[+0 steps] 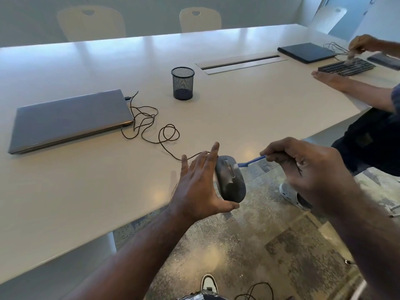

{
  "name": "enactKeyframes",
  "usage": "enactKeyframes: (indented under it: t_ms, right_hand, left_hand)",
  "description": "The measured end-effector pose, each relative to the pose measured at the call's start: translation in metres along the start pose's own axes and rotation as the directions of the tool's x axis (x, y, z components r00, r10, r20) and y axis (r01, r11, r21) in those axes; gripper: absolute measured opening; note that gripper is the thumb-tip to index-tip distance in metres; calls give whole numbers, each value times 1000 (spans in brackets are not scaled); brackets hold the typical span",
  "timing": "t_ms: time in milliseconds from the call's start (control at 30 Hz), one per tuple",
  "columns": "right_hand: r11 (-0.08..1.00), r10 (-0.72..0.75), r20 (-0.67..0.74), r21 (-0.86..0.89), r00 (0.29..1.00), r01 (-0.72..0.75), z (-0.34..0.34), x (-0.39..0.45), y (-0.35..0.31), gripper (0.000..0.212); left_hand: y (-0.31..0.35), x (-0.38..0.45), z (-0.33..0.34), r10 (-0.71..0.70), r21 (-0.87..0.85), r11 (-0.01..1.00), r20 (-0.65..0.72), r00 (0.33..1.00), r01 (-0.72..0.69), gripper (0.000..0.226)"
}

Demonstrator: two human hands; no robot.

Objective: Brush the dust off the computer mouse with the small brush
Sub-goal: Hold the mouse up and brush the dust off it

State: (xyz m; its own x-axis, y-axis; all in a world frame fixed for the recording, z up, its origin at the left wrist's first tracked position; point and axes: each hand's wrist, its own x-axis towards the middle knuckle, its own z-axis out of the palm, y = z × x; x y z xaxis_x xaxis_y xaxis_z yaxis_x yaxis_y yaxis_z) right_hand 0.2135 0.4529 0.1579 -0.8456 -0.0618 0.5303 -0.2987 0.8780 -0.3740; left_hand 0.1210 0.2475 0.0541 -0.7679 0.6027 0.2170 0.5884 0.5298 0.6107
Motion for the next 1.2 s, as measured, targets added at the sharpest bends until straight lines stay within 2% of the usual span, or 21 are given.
enactKeyframes:
  t_ms: [67, 167, 267, 400, 467, 633, 833, 1000, 1200]
  right_hand:
    - [1000, -16, 36, -15, 999, 16, 4, -1, -5, 15]
    - [999, -9, 116, -30, 993, 12, 8, -3, -7, 22]
    - [999, -5, 36, 54, 999, 3, 5, 1, -6, 17]
    - [999, -42, -77, 17, 996, 43, 13, 5, -7, 15]
    - [999, -38, -58, 3, 998, 39, 19, 6, -8, 19]
    - [995, -95, 107, -33, 990, 99, 24, 1, -11, 25]
    - [990, -138, 7, -37, 990, 138, 18, 7, -9, 18]
    - [988, -130, 171, -63, 977, 143, 19, 0, -11, 27]
    - [990, -138, 281, 3, 950, 143, -3, -7, -3, 28]
  left_hand:
    - [2, 1, 0, 1, -1, 1000, -8, 1000, -1, 145]
    - [4, 2, 0, -3, 11, 1000, -4, 1000, 3, 146]
    - [5, 0, 1, -3, 9, 1000, 11, 1000, 3, 146]
    - [9, 0, 2, 4, 9, 1000, -2, 1000, -4, 147]
    - [11, 0, 2, 7, 2, 1000, -11, 1000, -7, 147]
    - [12, -2, 1, -3, 6, 1000, -10, 1000, 3, 148]
    - [14, -5, 4, -11, 14, 1000, 4, 1000, 11, 148]
    - [13, -3, 2, -8, 16, 1000, -10, 1000, 8, 148]
    - [5, -6, 3, -49, -15, 999, -21, 999, 49, 147]
